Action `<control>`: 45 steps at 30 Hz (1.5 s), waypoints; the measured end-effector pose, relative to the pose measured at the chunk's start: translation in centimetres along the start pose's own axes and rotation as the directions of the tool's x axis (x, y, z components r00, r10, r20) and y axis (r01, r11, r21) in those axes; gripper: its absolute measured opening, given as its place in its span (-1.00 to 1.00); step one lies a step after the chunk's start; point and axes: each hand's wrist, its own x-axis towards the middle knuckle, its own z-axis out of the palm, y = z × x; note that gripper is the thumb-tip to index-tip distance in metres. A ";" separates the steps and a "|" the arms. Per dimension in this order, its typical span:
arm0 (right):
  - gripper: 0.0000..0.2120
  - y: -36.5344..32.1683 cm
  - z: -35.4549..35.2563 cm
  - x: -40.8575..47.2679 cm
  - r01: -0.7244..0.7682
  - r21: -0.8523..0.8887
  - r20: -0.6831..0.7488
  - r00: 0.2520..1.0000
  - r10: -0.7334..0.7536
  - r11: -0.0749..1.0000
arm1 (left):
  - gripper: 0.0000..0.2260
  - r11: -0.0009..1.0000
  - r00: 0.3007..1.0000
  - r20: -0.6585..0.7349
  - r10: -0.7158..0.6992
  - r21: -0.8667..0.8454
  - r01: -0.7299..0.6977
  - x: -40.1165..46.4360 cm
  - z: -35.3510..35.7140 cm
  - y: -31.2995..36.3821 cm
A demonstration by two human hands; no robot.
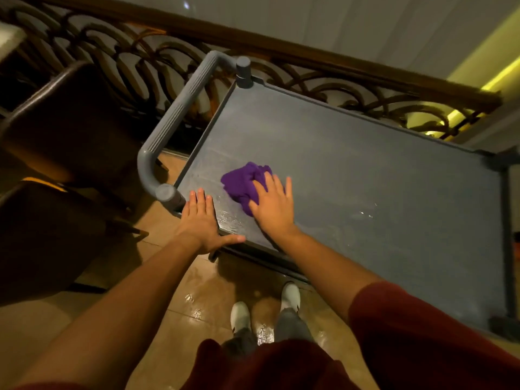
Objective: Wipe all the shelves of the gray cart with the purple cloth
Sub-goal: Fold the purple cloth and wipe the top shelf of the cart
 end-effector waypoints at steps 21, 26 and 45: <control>-0.42 3.8 -2.1 -2.3 -0.335 0.053 -0.073 0.938 0.339 0.941 | 0.43 0.997 0.996 0.044 0.072 0.003 -0.072 3.4 1.5 9.6; -0.46 6.7 0.2 -3.7 -0.148 -0.071 -0.008 0.989 0.148 0.986 | 0.33 0.997 0.999 0.014 0.042 0.070 -0.043 3.7 1.9 9.4; -0.50 13.9 -0.7 -6.2 -0.173 -0.006 0.048 0.984 0.173 0.985 | 0.38 0.999 0.999 0.024 0.023 0.048 -0.024 1.5 3.0 19.2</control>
